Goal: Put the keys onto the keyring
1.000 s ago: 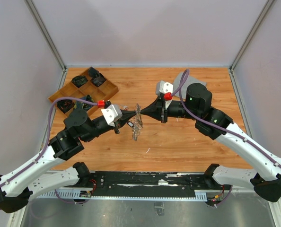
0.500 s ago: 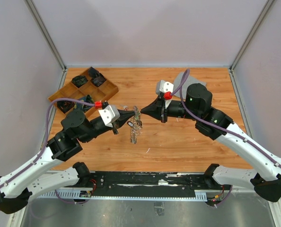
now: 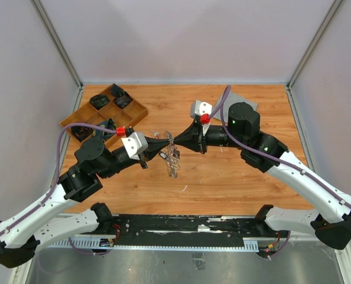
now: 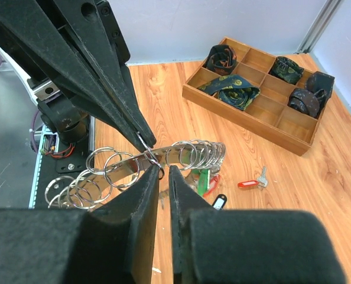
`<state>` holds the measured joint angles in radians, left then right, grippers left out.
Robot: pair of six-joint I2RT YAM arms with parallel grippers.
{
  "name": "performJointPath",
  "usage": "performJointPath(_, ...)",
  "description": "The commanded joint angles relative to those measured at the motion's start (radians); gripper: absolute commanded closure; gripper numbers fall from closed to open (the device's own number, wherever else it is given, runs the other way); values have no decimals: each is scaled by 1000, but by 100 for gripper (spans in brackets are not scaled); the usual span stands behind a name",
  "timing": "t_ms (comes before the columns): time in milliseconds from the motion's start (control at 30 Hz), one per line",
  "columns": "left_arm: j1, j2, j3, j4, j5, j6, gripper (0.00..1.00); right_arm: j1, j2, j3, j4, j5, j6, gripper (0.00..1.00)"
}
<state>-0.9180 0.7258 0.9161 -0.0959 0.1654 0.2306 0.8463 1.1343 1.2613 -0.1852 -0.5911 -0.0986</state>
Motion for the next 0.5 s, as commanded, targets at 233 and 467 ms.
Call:
performJointPath(233,-4,-47,-26,156,55,-73,99,2,-106,-6,28,-8,-66,79)
performJointPath(467,-4,-73,-37,216,88,-138,100,3,-121,12,37,-115,-74,79)
